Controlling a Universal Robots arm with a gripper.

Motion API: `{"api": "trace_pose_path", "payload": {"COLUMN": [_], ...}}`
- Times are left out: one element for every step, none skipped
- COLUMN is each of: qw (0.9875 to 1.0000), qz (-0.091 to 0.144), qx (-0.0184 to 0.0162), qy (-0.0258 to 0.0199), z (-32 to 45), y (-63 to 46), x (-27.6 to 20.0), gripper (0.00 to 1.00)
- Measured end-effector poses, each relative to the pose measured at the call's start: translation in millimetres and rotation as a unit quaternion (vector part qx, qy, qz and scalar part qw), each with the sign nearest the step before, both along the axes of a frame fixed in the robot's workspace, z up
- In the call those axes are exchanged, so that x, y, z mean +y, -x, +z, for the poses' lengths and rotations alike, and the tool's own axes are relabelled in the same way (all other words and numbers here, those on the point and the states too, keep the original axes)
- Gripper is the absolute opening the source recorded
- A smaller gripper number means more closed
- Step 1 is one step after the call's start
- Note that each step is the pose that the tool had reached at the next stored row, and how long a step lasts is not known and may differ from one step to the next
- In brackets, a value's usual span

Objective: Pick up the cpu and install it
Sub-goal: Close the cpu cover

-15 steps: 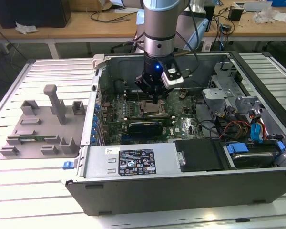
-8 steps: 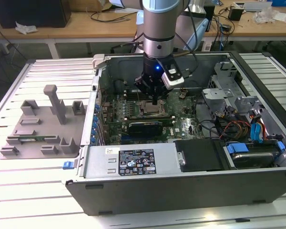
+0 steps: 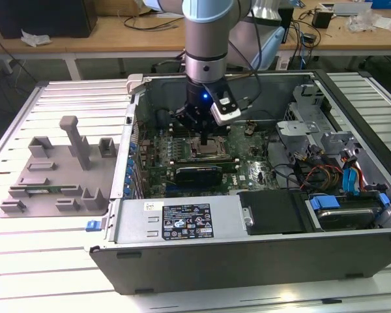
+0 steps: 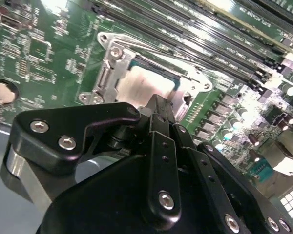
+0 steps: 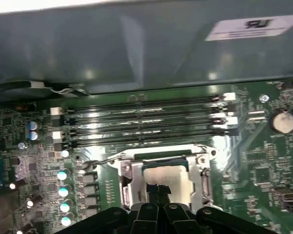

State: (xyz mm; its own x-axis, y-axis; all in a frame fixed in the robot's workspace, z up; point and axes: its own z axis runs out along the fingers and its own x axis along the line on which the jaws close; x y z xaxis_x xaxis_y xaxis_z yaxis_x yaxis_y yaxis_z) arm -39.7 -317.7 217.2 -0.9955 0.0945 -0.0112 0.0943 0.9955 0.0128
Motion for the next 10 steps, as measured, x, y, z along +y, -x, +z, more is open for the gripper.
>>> {"api": "trace_pose_path", "payload": {"qw": [1.0,1.0,1.0,1.0,1.0,1.0,1.0,1.0,1.0,1.0], "qz": [0.0,0.0,0.0,0.0,0.0,0.001,0.001,0.001,0.001,0.001], "qx": [-0.0005,-0.0007,-0.0011,-0.0015,-0.0016,-0.0017,-0.0018,-0.0018,-0.0018,-0.0018], "qy": [-0.0007,-0.001,-0.0012,-0.0014,-0.0014,-0.0015,-0.0016,-0.0016,-0.0016,-0.0016], "z": [-1.1,-2.2,-4.7,-6.2,-7.1,-7.8,-8.6,-9.8,-10.6,-11.5], "y": [3.4,5.2,8.1,10.1,12.2,13.8,15.1,16.1,16.6,17.1], "x": [-0.1,-0.1,-0.1,-0.1,-0.2,-0.1,-0.1,-0.1,-0.1,-0.1], "gripper": [0.11,0.11,0.11,0.11,0.11,0.11,0.11,0.11,0.11,0.11]}}
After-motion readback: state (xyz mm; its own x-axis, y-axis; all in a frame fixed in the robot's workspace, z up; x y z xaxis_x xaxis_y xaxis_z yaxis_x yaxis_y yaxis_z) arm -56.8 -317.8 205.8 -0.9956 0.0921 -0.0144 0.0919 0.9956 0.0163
